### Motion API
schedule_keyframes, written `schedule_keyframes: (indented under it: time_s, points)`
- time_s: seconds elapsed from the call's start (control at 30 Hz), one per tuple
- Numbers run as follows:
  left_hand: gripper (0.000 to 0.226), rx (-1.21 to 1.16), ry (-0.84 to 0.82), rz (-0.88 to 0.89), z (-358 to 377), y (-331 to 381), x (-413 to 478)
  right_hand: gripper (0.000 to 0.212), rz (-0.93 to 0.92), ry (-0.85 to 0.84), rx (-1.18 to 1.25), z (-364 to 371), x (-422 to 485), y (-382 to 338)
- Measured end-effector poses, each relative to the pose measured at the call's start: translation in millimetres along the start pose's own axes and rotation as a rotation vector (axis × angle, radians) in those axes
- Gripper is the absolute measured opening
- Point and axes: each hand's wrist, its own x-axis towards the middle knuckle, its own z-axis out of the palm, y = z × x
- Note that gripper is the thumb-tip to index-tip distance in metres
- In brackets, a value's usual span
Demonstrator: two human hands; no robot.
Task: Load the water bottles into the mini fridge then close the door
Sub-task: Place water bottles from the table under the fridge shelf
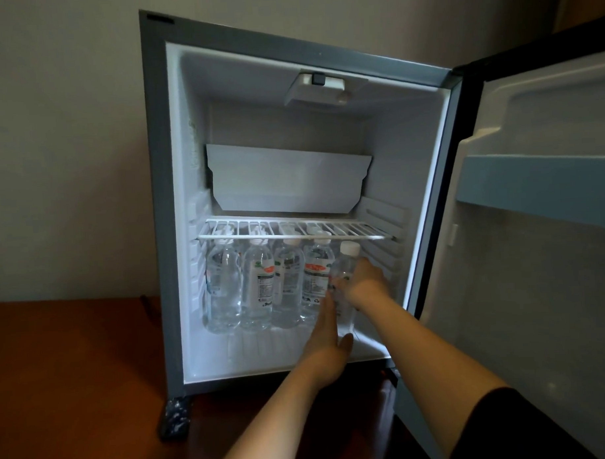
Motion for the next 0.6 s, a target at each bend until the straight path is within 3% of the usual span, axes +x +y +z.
schedule_keyframes:
  time_s: [0.33, 0.6]
  points:
    - [0.079, 0.185, -0.085, 0.032, 14.5, -6.1, 22.0, 0.032, -0.014, 0.101, 0.022, 4.0, 28.6, 13.0]
    - [0.071, 0.708, -0.090, 0.118, 9.5, -19.2, 42.0, 0.038, -0.017, 0.160, 0.013, 15.0, 49.4, 7.3]
